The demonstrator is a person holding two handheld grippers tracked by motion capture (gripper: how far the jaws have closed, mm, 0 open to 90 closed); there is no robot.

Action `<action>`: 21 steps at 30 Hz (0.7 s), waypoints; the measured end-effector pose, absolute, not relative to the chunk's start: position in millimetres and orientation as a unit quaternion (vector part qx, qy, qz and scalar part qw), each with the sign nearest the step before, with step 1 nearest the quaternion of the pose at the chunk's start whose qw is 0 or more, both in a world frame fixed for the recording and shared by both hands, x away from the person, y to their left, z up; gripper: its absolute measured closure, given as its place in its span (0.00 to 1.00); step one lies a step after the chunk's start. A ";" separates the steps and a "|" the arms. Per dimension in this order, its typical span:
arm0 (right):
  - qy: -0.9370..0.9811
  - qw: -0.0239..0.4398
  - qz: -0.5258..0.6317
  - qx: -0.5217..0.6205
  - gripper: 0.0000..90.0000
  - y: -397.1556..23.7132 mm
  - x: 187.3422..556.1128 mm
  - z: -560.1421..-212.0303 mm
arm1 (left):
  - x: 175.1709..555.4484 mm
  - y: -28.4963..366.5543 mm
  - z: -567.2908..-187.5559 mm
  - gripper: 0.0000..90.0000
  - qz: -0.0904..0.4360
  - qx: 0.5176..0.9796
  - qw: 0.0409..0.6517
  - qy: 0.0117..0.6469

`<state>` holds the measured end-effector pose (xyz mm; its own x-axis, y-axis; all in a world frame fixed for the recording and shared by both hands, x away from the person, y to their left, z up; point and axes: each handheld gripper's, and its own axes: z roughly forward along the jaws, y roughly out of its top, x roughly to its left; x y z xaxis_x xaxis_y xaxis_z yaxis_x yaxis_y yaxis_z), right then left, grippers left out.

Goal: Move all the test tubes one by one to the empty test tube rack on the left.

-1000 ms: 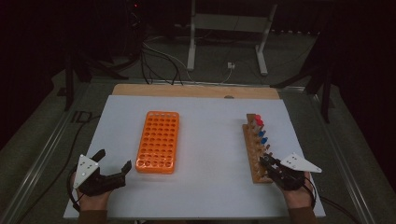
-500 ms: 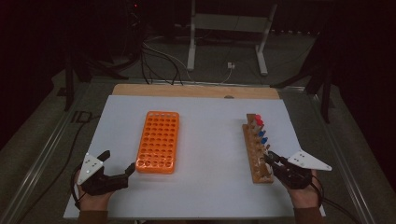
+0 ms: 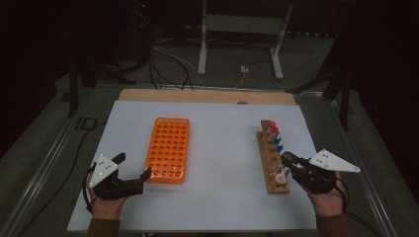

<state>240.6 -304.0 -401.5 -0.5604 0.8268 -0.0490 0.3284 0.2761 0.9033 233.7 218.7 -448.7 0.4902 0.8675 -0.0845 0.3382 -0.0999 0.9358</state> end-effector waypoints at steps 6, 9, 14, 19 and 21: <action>0.758 0.261 0.469 0.370 0.85 -292.2 246.5 -392.6 | 244.4 200.9 -445.5 0.01 0.250 0.702 0.523 0.413; 0.763 0.251 0.473 0.361 0.85 -282.2 251.7 -392.2 | 250.5 189.3 -442.3 0.01 0.240 0.704 0.531 0.406; 0.773 0.235 0.478 0.345 0.85 -262.9 261.0 -394.3 | 260.5 164.7 -437.7 0.01 0.229 0.714 0.538 0.385; 0.778 0.219 0.483 0.337 0.85 -246.6 269.4 -397.1 | 267.6 140.3 -431.8 0.01 0.221 0.723 0.546 0.361; 0.780 0.215 0.484 0.334 0.85 -241.0 272.7 -398.1 | 270.2 131.2 -430.1 0.01 0.218 0.725 0.548 0.355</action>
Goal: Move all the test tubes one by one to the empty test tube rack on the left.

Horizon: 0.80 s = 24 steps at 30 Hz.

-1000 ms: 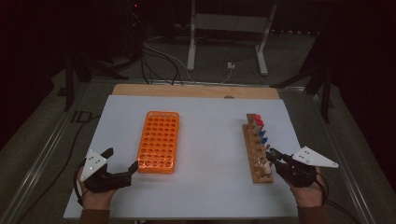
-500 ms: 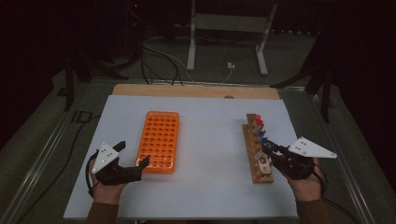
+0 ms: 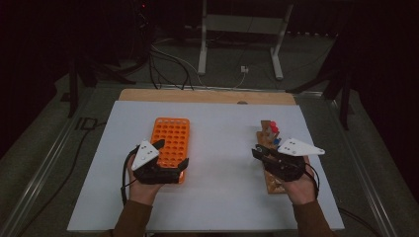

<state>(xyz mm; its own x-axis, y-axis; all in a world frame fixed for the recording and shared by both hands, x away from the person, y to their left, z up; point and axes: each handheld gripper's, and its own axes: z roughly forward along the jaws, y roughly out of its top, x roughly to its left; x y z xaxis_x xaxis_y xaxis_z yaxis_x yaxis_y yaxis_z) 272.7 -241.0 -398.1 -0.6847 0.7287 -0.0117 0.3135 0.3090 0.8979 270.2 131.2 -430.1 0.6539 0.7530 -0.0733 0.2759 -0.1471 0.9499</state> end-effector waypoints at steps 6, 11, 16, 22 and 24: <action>0.782 0.204 0.488 0.331 0.85 -229.1 280.5 -398.4 | 278.2 107.7 -430.7 0.01 0.207 0.732 0.551 0.343; 0.780 0.193 0.493 0.333 0.85 -223.3 286.4 -401.6 | 282.7 89.0 -433.3 0.01 0.200 0.740 0.550 0.331; 0.778 0.182 0.498 0.337 0.85 -216.4 289.6 -404.9 | 286.3 70.4 -435.5 0.03 0.184 0.749 0.551 0.319; 0.783 0.172 0.498 0.330 0.85 -205.8 290.2 -407.7 | 286.7 46.1 -439.1 0.08 0.155 0.768 0.546 0.297; 0.785 0.169 0.498 0.327 0.85 -202.7 290.0 -408.3 | 287.2 38.6 -440.7 0.10 0.152 0.773 0.543 0.290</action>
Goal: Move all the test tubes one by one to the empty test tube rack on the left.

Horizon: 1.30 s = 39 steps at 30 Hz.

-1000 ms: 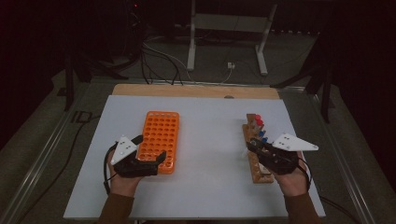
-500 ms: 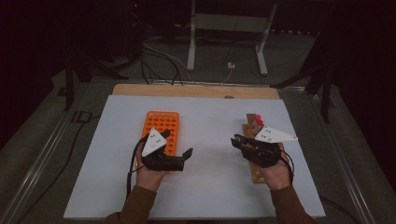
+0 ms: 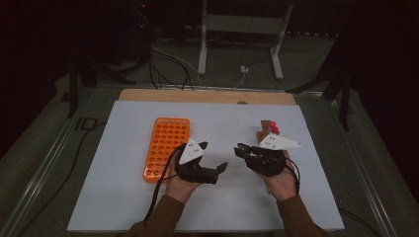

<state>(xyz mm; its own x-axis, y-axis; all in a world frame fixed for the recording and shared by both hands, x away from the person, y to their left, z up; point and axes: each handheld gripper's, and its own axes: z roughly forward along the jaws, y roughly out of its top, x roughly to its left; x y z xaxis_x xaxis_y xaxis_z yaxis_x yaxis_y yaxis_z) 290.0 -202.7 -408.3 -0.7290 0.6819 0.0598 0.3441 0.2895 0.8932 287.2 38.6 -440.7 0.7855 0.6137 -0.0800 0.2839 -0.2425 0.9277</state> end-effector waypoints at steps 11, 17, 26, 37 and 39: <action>0.793 0.148 0.499 0.315 0.85 -191.0 288.2 -411.3 | 287.2 11.6 -448.0 0.63 0.131 0.791 0.537 0.262; 0.794 0.144 0.500 0.315 0.85 -190.5 287.7 -412.0 | 287.5 9.7 -449.2 0.79 0.126 0.793 0.537 0.258; 0.773 0.131 0.533 0.317 0.59 -202.4 284.6 -409.1 | 287.6 10.7 -450.8 0.85 0.132 0.796 0.535 0.250; 0.745 0.201 0.522 0.364 0.17 -240.7 270.3 -411.1 | 297.1 36.3 -443.9 0.85 0.152 0.783 0.537 0.275; 0.739 0.208 0.523 0.371 0.16 -248.8 267.4 -411.1 | 299.5 43.1 -441.9 0.85 0.157 0.779 0.539 0.280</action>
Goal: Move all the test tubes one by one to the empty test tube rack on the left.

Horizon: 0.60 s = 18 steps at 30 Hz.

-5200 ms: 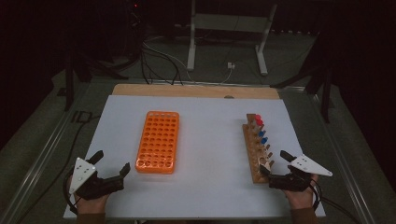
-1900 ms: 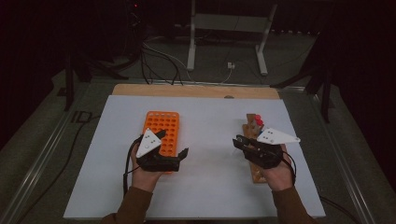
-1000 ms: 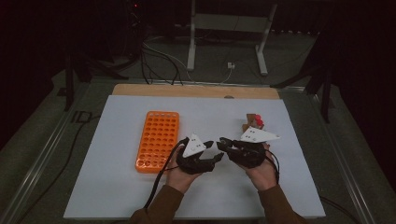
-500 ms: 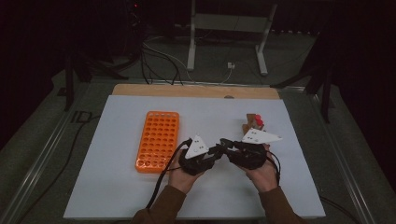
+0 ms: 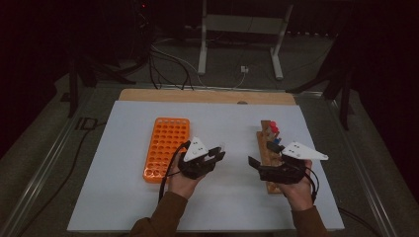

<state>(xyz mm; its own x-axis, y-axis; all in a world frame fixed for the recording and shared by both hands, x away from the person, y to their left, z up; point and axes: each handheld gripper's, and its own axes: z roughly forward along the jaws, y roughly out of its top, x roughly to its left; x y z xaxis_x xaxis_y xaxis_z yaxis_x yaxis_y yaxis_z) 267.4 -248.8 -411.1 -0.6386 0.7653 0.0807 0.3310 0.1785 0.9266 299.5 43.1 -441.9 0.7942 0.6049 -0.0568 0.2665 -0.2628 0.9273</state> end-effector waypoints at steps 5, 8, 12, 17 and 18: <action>0.725 0.227 0.522 0.387 0.09 -267.5 261.6 -410.5 | 306.8 61.6 -437.0 0.85 0.165 0.768 0.544 0.295; 0.717 0.241 0.516 0.401 0.05 -276.9 259.6 -410.8 | 312.5 77.3 -433.4 0.85 0.174 0.760 0.545 0.309; 0.706 0.249 0.518 0.413 0.03 -288.3 258.2 -412.6 | 319.6 95.2 -429.8 0.85 0.188 0.747 0.549 0.326; 0.697 0.255 0.519 0.425 0.00 -296.0 258.8 -414.2 | 329.3 109.4 -432.7 0.85 0.203 0.739 0.543 0.343; 0.694 0.257 0.520 0.426 0.00 -296.9 258.5 -414.1 | 331.3 111.3 -434.1 0.85 0.205 0.739 0.541 0.346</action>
